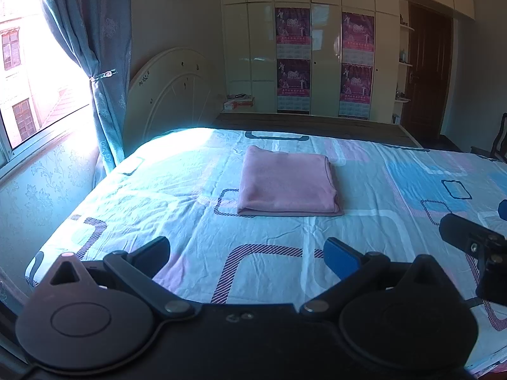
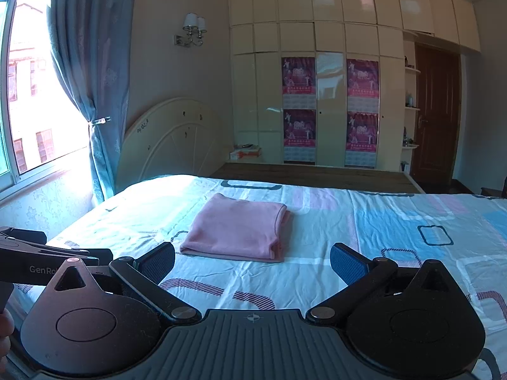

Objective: Fold small clothes

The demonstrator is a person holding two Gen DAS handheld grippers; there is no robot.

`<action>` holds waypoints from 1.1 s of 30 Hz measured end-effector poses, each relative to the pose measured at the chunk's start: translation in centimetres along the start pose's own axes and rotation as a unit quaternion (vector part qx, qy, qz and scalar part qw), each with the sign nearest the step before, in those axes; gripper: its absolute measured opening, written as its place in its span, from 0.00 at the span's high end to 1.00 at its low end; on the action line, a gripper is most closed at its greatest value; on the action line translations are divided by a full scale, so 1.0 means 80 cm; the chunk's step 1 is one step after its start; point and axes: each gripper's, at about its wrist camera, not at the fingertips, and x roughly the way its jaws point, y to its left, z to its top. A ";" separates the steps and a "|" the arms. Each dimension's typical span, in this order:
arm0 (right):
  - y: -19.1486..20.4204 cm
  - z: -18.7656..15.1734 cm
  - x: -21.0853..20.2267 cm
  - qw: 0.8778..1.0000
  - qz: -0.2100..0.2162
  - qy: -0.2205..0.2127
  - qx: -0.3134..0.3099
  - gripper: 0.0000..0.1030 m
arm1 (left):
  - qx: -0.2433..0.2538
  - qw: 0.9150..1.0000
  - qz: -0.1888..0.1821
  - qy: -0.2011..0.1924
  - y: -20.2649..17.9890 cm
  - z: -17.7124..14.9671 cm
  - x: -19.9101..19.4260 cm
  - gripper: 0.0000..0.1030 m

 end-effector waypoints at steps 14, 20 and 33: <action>-0.003 0.004 0.009 1.000 0.003 0.004 0.000 0.00 | 0.000 1.000 0.003 0.002 -0.003 0.004 0.006 0.00; -0.004 0.006 0.015 1.000 0.003 0.006 0.002 0.00 | -0.001 1.000 0.004 0.004 -0.001 0.006 0.007 0.00; -0.007 0.005 0.020 1.000 0.003 0.010 0.005 0.00 | -0.002 1.000 0.005 0.007 -0.002 0.005 0.011 0.00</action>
